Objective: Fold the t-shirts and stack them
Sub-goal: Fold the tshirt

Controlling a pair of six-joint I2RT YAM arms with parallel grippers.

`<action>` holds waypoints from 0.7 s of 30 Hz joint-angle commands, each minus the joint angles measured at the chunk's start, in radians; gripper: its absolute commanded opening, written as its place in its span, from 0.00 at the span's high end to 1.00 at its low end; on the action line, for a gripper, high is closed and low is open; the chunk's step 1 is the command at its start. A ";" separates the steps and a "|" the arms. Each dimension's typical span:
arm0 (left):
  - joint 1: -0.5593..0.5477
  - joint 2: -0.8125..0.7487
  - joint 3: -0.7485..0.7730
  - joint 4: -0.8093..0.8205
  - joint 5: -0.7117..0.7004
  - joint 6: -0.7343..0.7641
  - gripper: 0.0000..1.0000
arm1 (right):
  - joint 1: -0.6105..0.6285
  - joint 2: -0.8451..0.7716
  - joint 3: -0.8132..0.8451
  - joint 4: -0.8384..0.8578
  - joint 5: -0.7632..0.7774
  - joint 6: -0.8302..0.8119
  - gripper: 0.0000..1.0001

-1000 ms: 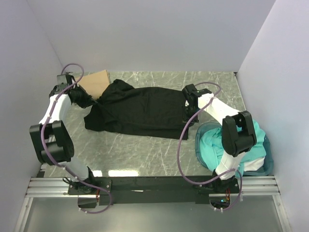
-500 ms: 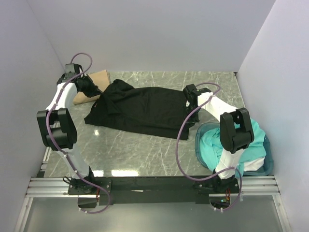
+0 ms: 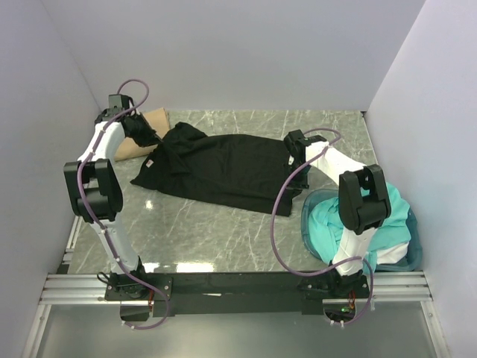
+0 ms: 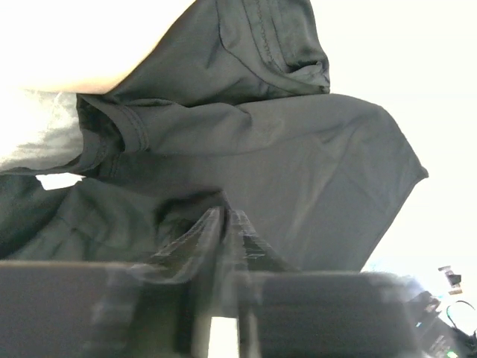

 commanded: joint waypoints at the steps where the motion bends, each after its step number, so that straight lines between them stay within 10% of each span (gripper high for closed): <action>1: -0.007 0.014 0.074 -0.013 -0.019 0.010 0.77 | -0.015 0.026 0.075 -0.006 -0.001 0.000 0.91; 6: -0.007 -0.009 0.110 -0.026 -0.086 -0.020 0.41 | -0.032 0.018 0.176 -0.005 0.031 0.034 0.62; 21: 0.152 -0.296 -0.352 0.051 -0.109 0.024 0.34 | 0.072 -0.142 0.026 0.141 -0.042 0.020 0.56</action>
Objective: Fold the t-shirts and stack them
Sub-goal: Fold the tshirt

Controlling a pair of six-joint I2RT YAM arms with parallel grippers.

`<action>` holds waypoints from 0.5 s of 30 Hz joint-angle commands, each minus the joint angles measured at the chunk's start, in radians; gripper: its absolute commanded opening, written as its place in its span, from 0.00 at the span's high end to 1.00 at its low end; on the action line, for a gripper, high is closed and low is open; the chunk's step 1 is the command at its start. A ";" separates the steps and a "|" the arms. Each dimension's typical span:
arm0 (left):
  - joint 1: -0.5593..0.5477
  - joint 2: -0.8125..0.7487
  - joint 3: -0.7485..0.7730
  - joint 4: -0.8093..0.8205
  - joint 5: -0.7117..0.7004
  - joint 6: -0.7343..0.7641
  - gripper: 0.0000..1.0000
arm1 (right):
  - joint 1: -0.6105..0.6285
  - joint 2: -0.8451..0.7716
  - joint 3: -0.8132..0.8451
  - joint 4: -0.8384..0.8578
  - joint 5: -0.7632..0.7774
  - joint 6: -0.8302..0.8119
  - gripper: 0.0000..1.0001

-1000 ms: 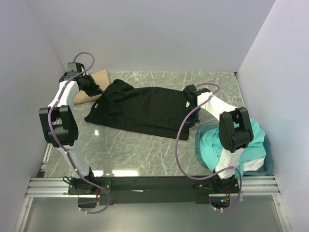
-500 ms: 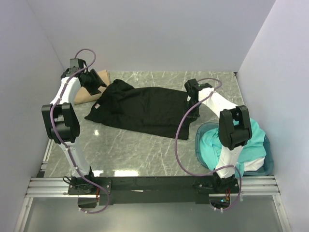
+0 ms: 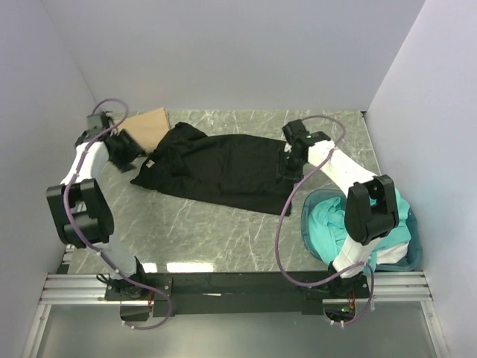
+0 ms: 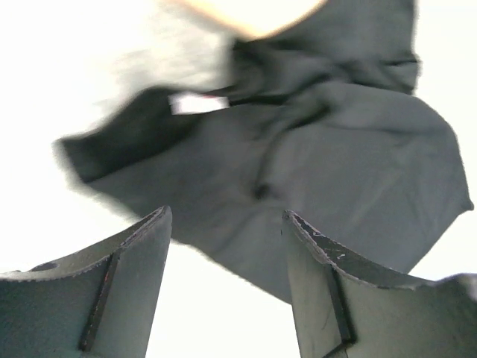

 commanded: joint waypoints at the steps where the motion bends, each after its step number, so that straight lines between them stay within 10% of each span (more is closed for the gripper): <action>1: 0.070 -0.075 -0.095 0.040 0.020 0.032 0.34 | 0.072 -0.042 -0.054 0.067 -0.052 -0.009 0.56; 15: 0.081 -0.036 -0.204 0.016 -0.020 0.045 0.34 | 0.102 0.076 -0.153 0.173 -0.126 0.008 0.56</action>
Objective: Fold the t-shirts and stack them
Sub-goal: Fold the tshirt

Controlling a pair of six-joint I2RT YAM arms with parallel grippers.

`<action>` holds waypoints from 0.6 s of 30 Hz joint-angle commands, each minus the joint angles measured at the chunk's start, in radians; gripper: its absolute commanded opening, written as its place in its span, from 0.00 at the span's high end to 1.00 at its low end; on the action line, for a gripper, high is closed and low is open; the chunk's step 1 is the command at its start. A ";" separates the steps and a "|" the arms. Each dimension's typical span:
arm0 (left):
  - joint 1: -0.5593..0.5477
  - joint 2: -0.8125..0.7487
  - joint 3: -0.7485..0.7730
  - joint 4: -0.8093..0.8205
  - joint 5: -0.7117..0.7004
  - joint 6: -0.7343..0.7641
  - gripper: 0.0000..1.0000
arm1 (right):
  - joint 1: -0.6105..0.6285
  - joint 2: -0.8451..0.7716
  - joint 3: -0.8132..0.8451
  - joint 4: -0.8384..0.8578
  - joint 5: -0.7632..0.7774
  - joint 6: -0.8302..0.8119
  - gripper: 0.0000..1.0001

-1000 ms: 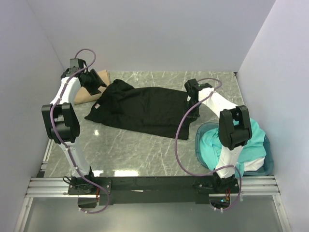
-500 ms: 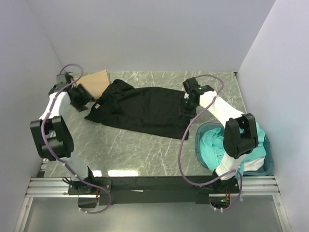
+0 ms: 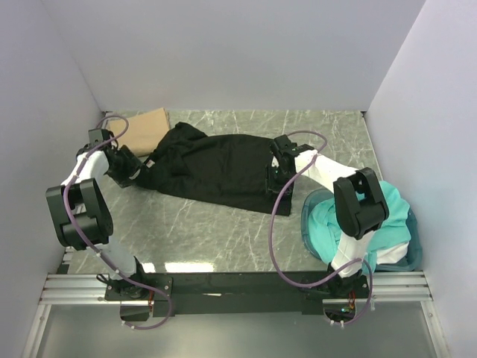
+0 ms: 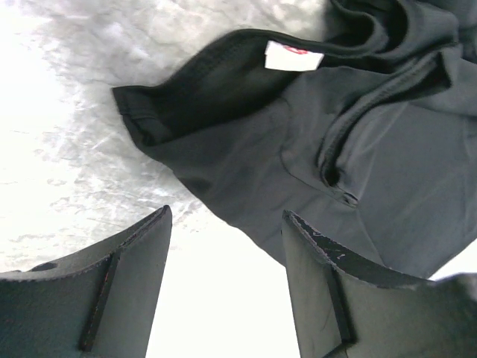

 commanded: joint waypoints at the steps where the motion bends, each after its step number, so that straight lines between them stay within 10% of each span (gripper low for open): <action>1: 0.003 0.002 -0.013 0.006 -0.039 0.021 0.34 | -0.002 0.013 -0.016 0.042 -0.017 -0.006 0.56; 18: 0.002 0.088 -0.079 0.156 -0.006 -0.044 0.42 | -0.003 0.099 -0.044 0.050 0.012 -0.050 0.56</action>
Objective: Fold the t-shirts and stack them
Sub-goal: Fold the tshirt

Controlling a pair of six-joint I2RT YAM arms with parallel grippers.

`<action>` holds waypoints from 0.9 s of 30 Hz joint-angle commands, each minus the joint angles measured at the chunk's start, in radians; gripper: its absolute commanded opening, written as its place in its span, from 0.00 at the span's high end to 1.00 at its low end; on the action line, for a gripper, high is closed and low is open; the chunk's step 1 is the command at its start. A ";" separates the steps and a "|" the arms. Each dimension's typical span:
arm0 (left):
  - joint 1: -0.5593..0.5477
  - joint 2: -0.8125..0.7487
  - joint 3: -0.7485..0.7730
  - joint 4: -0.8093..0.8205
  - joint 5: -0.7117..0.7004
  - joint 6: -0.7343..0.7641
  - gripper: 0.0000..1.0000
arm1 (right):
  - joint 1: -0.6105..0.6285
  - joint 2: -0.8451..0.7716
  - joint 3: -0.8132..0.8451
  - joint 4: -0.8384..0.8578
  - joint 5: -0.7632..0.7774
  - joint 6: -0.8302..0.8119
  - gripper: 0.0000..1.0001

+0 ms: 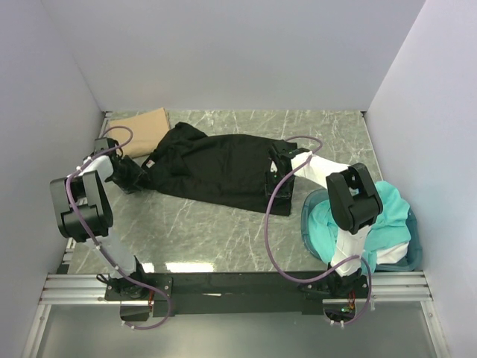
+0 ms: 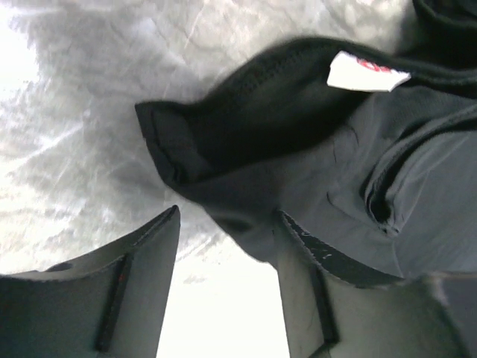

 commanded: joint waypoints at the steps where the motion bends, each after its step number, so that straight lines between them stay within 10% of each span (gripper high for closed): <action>1: 0.001 0.021 0.007 0.058 0.011 -0.018 0.44 | -0.003 0.024 -0.019 0.010 0.025 -0.025 0.56; 13: 0.001 0.070 0.001 0.080 -0.015 -0.004 0.99 | -0.003 0.020 -0.080 -0.047 0.011 -0.027 0.56; 27: 0.016 -0.127 -0.137 -0.051 -0.163 0.022 0.99 | 0.046 -0.055 -0.226 -0.069 -0.035 -0.012 0.56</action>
